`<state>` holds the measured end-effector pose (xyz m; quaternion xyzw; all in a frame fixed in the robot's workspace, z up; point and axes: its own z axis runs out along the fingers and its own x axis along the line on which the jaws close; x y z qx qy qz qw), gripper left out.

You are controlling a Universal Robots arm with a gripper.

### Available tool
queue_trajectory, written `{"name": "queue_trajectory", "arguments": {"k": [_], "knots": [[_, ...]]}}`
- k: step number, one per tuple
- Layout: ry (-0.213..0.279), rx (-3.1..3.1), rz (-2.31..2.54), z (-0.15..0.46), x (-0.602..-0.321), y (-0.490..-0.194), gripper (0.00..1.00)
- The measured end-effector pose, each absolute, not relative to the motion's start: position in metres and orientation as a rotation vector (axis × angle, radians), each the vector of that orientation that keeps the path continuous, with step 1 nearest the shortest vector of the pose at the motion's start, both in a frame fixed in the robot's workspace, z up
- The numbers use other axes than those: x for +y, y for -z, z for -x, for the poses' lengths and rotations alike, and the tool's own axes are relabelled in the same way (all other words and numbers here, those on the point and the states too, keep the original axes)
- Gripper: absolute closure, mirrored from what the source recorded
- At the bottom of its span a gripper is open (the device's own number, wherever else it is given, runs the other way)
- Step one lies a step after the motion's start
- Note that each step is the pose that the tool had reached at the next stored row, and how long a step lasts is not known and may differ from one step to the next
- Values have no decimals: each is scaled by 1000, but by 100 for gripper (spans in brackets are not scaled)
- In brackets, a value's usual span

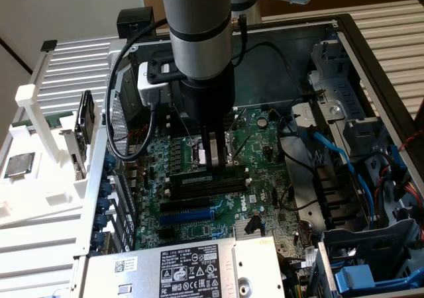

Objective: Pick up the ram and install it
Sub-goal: 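Insert the ram into the slot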

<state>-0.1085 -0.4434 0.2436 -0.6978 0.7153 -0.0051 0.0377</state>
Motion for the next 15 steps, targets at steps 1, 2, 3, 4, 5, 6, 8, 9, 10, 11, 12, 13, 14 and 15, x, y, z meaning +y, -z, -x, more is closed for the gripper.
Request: {"name": "queue_trajectory", "arguments": {"k": [1, 2, 3, 4, 5, 6, 8, 9, 10, 11, 12, 13, 14, 15], "knots": [[16, 2195, 2141, 109, -443, -244, 88], [16, 2195, 2141, 109, -443, -243, 88], [16, 2195, 2140, 109, -444, -243, 88], [15, 2195, 2140, 109, -444, -243, 88], [15, 2196, 2139, 109, -444, -243, 88], [15, 2196, 2139, 109, -444, -243, 88], [15, 2197, 2138, 109, -444, -242, 88], [15, 2197, 2138, 109, -444, -242, 88], [15, 2197, 2138, 109, -444, -242, 88], [15, 2197, 2138, 109, -444, -242, 88], [15, 2196, 2138, 109, -444, -242, 88], [15, 2196, 2138, 109, -444, -241, 88], [15, 2196, 2138, 109, -444, -241, 88], [15, 2196, 2138, 109, -444, -241, 88]]}}
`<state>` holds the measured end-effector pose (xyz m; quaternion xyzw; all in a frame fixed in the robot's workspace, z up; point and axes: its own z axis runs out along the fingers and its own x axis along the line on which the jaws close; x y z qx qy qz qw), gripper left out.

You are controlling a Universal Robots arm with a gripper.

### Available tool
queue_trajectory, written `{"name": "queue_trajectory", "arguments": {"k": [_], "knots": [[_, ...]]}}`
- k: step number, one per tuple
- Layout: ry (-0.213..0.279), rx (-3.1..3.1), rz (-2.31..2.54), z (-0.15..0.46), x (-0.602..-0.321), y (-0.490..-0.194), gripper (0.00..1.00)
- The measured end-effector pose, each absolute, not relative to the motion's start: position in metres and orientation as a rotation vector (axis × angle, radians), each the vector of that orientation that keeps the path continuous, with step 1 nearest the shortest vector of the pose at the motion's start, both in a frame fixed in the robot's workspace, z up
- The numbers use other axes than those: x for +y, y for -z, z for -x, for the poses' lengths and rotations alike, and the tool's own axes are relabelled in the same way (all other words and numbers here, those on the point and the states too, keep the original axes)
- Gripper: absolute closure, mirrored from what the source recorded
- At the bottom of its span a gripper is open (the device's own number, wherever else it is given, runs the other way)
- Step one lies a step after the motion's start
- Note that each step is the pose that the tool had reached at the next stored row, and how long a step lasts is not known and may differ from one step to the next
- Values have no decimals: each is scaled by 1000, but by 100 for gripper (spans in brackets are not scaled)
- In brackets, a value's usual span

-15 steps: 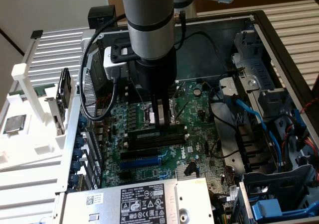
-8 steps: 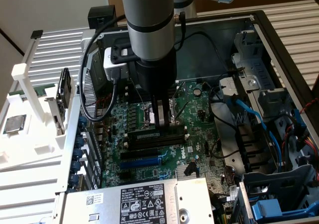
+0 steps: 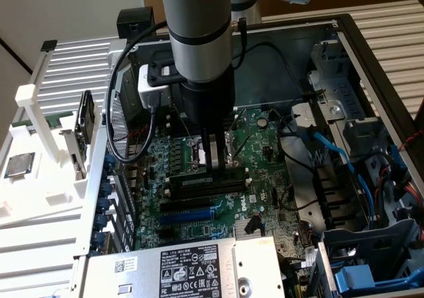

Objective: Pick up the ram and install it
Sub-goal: 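Insert the ram into the slot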

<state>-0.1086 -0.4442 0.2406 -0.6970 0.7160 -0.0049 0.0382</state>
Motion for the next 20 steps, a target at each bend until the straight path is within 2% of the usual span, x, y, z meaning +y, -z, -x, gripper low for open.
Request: {"name": "queue_trajectory", "arguments": {"k": [20], "knots": [[-2, 2204, 2144, 106, -443, -240, 88]]}}
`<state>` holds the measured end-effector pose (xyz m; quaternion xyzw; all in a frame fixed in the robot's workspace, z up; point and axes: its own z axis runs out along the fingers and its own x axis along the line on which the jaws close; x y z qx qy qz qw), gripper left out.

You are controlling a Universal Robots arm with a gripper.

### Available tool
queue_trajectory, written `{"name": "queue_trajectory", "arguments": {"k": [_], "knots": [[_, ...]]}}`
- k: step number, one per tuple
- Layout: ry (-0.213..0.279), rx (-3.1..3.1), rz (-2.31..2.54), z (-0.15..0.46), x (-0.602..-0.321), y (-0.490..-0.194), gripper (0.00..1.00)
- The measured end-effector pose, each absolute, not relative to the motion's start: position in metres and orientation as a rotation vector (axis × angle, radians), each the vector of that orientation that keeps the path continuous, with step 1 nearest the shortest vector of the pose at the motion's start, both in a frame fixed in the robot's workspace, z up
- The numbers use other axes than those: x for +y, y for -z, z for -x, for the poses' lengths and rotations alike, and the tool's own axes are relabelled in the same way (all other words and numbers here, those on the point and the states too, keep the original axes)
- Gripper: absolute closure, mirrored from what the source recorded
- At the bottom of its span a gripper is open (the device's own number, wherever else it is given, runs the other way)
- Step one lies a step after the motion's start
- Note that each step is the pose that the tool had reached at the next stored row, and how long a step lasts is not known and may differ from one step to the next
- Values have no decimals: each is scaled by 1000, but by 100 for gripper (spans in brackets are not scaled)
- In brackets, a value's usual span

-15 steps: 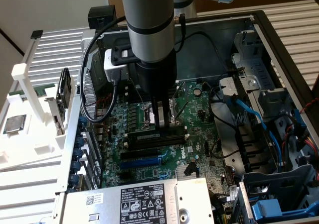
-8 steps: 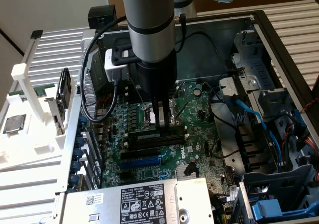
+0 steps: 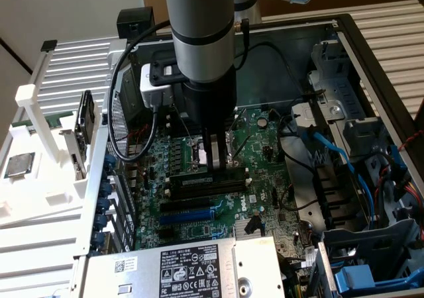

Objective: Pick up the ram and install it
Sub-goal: 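Insert the ram into the slot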

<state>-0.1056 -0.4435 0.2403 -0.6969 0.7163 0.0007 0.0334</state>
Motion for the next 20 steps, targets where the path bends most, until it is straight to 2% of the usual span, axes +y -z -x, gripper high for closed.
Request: {"name": "queue_trajectory", "arguments": {"k": [20], "knots": [[-3, 2202, 2146, 106, -443, -238, 88]]}}
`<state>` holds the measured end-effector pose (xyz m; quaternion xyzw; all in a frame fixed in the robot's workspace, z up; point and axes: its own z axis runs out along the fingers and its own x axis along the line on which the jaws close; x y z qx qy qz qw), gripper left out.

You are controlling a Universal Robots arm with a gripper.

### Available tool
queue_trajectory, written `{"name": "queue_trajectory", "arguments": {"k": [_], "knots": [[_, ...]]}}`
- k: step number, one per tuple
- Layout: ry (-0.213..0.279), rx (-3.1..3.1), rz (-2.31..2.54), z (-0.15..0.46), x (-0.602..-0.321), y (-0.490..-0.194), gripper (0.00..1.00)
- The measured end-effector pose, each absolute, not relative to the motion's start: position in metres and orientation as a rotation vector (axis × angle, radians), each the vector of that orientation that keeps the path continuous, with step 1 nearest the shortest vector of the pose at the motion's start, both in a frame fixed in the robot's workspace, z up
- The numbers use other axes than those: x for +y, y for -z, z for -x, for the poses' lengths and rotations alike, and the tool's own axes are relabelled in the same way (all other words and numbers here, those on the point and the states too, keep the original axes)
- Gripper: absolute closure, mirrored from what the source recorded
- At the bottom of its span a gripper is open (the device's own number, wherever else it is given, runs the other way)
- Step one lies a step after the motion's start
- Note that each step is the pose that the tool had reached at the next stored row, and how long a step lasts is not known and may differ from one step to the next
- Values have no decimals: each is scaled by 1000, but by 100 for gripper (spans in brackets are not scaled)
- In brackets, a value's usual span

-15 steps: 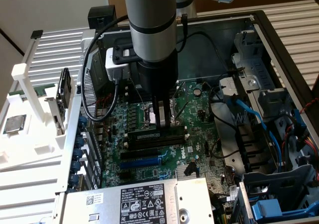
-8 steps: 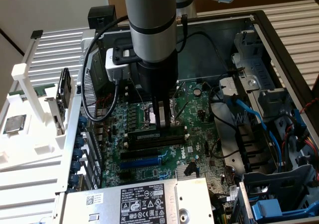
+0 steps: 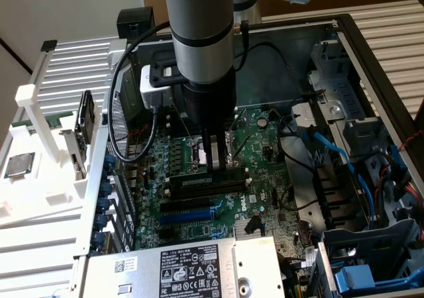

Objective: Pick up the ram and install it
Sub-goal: 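Insert the ram into the slot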

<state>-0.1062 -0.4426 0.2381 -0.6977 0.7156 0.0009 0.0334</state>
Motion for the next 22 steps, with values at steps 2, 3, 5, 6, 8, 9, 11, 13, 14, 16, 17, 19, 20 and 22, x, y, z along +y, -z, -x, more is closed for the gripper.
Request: {"name": "queue_trajectory", "arguments": {"k": [2, 3, 5, 6, 8, 9, 11, 13, 14, 16, 17, 19, 20, 22], "knots": [[-3, 2202, 2146, 106, -443, -238, 88], [-3, 2202, 2146, 106, -443, -238, 88], [-3, 2202, 2146, 106, -443, -238, 88], [-3, 2202, 2146, 106, -443, -238, 88], [-3, 2202, 2146, 106, -443, -237, 88], [-3, 2202, 2147, 106, -443, -237, 88], [-3, 2202, 2146, 106, -443, -237, 88], [-3, 2202, 2146, 106, -443, -236, 88], [-3, 2202, 2146, 106, -443, -236, 88], [-3, 2202, 2146, 106, -443, -236, 88], [-3, 2202, 2146, 106, -443, -236, 88], [-3, 2202, 2146, 106, -443, -236, 88], [-3, 2202, 2146, 106, -443, -235, 88], [-3, 2202, 2146, 106, -443, -235, 88]]}}
